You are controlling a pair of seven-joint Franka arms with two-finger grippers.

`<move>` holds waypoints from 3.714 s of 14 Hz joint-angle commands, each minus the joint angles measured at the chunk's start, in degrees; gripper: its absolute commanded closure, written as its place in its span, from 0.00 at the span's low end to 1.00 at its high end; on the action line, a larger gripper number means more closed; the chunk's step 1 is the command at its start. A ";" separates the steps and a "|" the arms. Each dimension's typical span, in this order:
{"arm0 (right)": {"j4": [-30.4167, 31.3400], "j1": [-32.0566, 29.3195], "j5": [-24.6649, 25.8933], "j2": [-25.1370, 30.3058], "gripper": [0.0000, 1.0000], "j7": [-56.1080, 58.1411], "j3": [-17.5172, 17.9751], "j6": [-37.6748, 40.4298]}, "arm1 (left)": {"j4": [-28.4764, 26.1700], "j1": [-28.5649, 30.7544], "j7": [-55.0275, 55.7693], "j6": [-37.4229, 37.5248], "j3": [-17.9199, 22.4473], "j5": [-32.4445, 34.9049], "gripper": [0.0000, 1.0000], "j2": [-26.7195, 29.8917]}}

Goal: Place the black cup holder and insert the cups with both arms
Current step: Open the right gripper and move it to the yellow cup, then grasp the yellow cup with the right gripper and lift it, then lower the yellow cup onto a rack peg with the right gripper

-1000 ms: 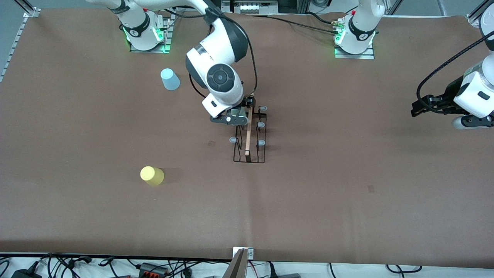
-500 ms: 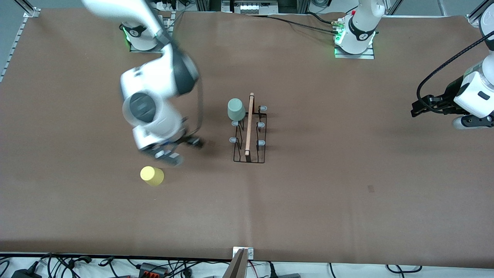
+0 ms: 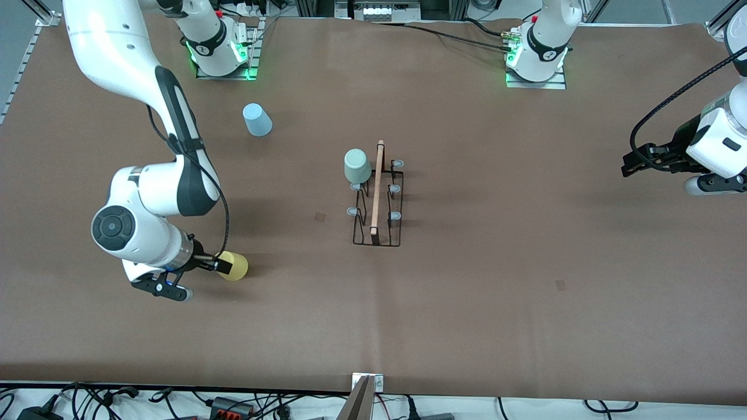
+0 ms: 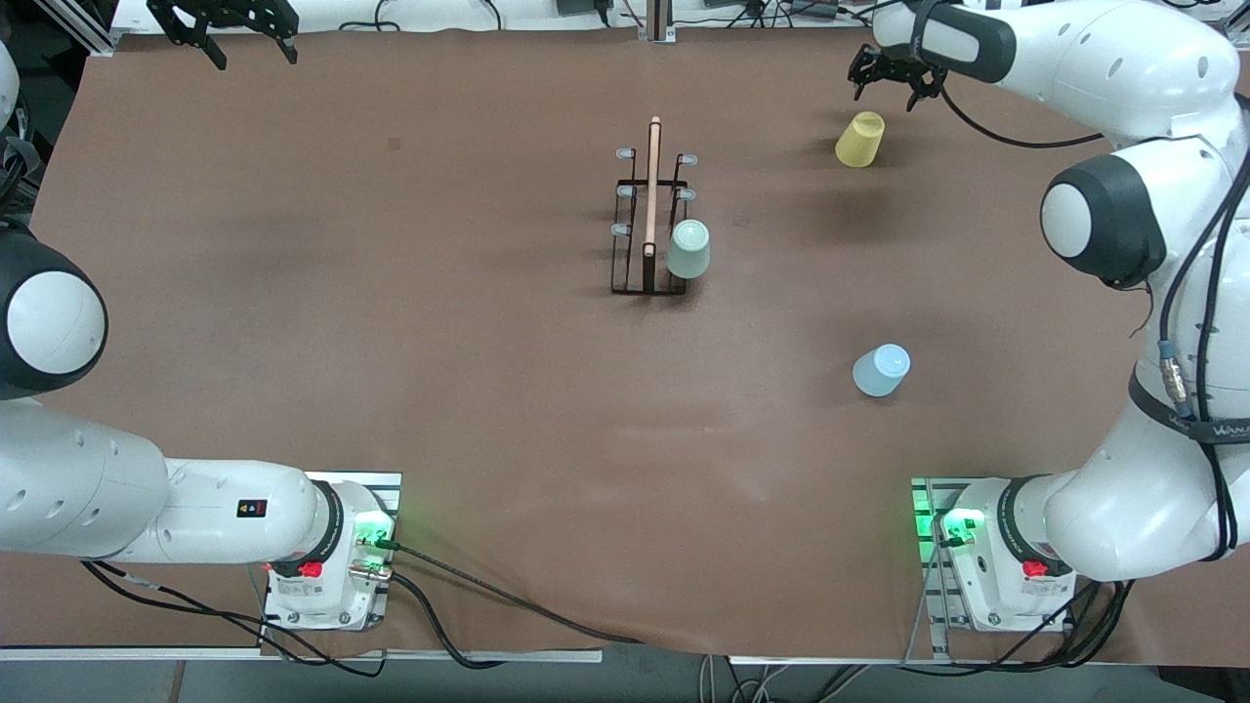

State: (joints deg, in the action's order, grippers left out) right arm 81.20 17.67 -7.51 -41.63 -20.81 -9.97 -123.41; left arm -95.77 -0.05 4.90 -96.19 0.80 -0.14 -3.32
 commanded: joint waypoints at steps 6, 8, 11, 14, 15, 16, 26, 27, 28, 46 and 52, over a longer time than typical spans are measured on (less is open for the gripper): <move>-3.24 -0.09 -0.58 -4.42 0.00 9.36 1.61 -0.25 | -0.21 -0.13 -1.03 -0.32 0.16 0.84 0.00 0.60; -3.24 -0.09 -0.58 -5.13 0.00 11.66 1.62 -0.08 | -0.21 -0.04 -1.12 -0.32 0.16 0.84 0.00 0.60; -3.24 -0.27 -0.58 -5.39 0.36 11.75 1.62 0.27 | -0.21 0.40 -1.21 -0.32 0.16 0.84 0.00 0.51; -3.24 -0.27 -0.66 -5.04 0.70 11.75 1.62 2.37 | -0.21 0.49 -1.39 -0.32 0.16 0.75 0.00 0.51; -3.50 -0.01 -0.58 -4.52 0.71 11.75 1.70 4.21 | -0.21 0.49 -1.39 -0.32 0.16 0.75 0.00 0.51; -4.98 0.08 -0.58 -3.99 0.72 11.75 1.79 5.97 | -0.21 0.49 -1.39 -0.32 0.16 0.75 0.00 0.51; -19.93 5.70 -0.40 -1.35 0.72 -3.42 12.85 17.33 | -0.21 0.49 -1.47 -0.32 0.16 0.75 0.00 0.33; -20.46 6.93 -0.23 -1.35 0.72 -6.06 13.21 17.06 | -0.21 0.57 -1.47 -0.32 0.16 0.75 0.00 0.33; -21.25 8.94 0.04 -1.35 0.72 -8.70 12.96 16.54 | -0.21 0.58 -1.47 -0.32 0.16 0.75 0.00 0.33; -21.08 15.03 2.41 -2.05 0.72 -14.97 12.95 17.23 | -0.21 1.10 -1.65 -0.75 0.16 0.75 0.00 0.25; -20.55 15.47 2.15 -3.02 0.72 -14.97 13.22 17.15 | -0.21 1.10 -1.65 -0.75 0.16 0.75 0.00 0.24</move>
State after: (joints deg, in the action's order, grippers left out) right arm 60.72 33.01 -5.50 -44.09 -35.21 2.94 -106.18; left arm -95.79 0.78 4.42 -96.48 1.08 -0.14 -3.34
